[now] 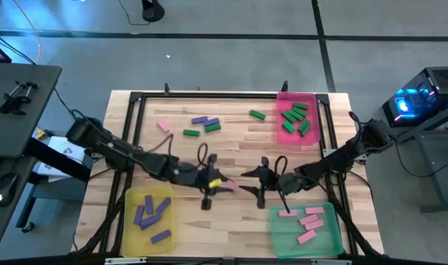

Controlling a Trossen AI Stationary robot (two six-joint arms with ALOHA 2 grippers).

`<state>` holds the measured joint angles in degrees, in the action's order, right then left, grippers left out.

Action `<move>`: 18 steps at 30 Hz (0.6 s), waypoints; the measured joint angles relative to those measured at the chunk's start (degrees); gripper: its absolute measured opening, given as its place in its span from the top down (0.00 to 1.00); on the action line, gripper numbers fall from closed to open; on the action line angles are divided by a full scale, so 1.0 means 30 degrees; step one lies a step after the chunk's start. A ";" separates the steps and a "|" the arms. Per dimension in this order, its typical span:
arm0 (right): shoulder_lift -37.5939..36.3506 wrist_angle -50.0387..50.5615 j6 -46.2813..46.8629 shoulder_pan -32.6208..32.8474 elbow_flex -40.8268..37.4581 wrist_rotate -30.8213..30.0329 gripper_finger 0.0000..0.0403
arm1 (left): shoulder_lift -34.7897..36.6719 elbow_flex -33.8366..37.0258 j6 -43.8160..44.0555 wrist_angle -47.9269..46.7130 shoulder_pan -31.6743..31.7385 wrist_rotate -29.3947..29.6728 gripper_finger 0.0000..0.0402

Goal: Sort blocks
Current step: Put the pink block into the green bin

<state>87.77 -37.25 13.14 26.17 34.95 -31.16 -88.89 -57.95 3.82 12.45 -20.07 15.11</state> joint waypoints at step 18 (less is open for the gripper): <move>0.0117 1.2394 -0.1034 0.0784 0.5247 0.1370 0.52 | -0.3050 0.0015 0.0697 0.2098 -0.0504 0.0130 0.82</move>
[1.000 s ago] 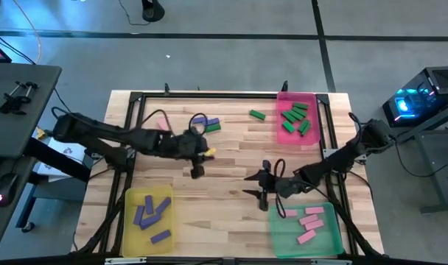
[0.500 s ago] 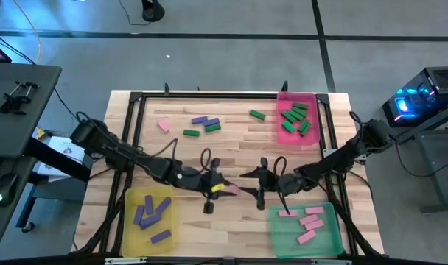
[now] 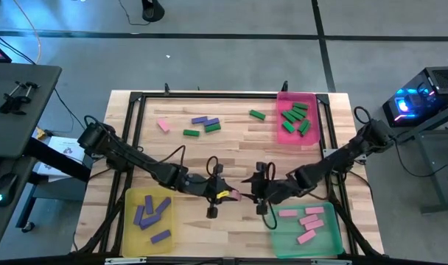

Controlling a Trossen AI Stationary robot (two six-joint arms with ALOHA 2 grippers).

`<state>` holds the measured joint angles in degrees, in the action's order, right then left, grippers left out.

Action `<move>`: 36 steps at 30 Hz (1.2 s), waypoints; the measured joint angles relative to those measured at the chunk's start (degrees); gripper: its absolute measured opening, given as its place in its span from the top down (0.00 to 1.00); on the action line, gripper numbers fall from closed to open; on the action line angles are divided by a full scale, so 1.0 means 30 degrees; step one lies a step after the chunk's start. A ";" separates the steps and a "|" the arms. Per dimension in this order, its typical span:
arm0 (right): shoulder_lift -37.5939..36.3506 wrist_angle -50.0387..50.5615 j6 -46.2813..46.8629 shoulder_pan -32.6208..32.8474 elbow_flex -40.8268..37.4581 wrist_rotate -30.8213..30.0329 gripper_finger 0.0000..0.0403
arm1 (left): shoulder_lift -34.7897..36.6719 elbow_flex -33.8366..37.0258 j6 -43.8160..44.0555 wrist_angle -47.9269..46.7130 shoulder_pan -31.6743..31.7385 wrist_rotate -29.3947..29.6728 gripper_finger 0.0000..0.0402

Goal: Sort blocks
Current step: Put the pink block into the green bin

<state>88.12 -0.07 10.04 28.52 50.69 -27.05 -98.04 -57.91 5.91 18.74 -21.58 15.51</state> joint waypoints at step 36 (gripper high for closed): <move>0.0581 0.0552 0.4049 0.0686 0.0665 -0.0817 0.81 | 0.0028 -0.0030 0.0388 -0.0807 0.0030 0.1363 0.60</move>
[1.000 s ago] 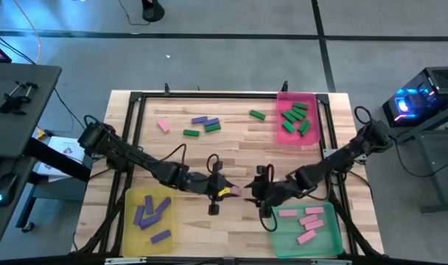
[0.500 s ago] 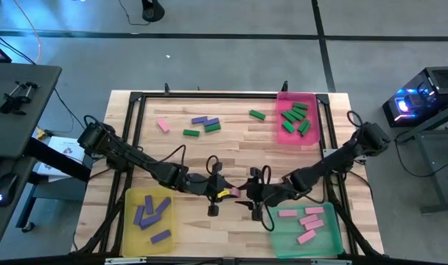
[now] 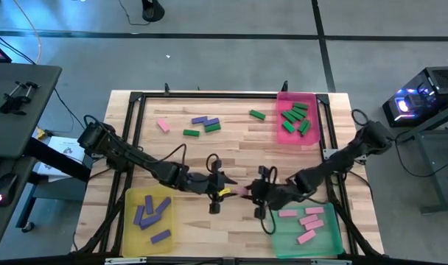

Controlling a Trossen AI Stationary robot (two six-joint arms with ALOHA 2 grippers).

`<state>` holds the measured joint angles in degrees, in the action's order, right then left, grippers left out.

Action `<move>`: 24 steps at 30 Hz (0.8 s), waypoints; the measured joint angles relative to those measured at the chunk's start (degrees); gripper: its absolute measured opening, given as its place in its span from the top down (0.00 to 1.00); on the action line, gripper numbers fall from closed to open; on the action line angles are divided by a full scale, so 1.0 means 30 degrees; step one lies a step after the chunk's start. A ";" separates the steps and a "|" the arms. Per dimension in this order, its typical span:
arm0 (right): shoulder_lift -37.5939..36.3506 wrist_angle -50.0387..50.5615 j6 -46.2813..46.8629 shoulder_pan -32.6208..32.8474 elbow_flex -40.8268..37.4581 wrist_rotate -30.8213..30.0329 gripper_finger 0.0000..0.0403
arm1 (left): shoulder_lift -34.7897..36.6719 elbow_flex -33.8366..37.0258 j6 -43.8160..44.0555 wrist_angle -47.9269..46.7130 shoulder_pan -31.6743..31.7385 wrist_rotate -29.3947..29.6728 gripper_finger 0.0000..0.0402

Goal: Sort blocks
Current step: Put the pink block into the green bin

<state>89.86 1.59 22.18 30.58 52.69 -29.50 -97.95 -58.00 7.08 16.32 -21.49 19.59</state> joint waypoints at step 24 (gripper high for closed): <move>0.0919 1.0811 1.4502 0.8052 -0.0015 1.1381 0.81 | 0.0000 0.0009 0.0960 -0.1407 -0.0008 0.1275 0.51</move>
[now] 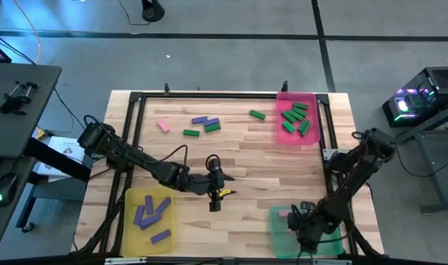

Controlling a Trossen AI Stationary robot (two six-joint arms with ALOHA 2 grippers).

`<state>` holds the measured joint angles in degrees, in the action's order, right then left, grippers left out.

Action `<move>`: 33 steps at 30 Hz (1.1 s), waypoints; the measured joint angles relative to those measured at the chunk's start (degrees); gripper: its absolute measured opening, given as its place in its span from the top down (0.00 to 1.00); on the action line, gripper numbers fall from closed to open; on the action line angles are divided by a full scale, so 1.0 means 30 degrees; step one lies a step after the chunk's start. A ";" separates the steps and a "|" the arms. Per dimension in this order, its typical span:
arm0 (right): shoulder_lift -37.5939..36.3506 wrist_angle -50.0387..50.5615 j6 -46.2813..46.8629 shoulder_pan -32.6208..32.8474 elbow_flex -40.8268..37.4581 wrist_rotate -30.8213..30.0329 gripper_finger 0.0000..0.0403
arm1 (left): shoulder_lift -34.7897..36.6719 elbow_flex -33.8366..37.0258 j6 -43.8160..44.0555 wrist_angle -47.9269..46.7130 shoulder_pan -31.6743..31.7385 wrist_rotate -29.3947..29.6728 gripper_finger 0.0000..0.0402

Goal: Sort blocks
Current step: Put the pink block into the green bin

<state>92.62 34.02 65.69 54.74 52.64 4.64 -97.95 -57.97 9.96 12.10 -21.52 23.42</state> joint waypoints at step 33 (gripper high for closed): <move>-0.1197 0.8795 -0.1725 0.0426 0.6113 -0.6202 0.59 | 0.2119 0.0021 0.5130 -0.4843 0.1019 0.2879 0.51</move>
<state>89.02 60.41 60.51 56.01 70.98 -13.96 -91.59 -57.91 25.35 -2.43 -18.46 32.06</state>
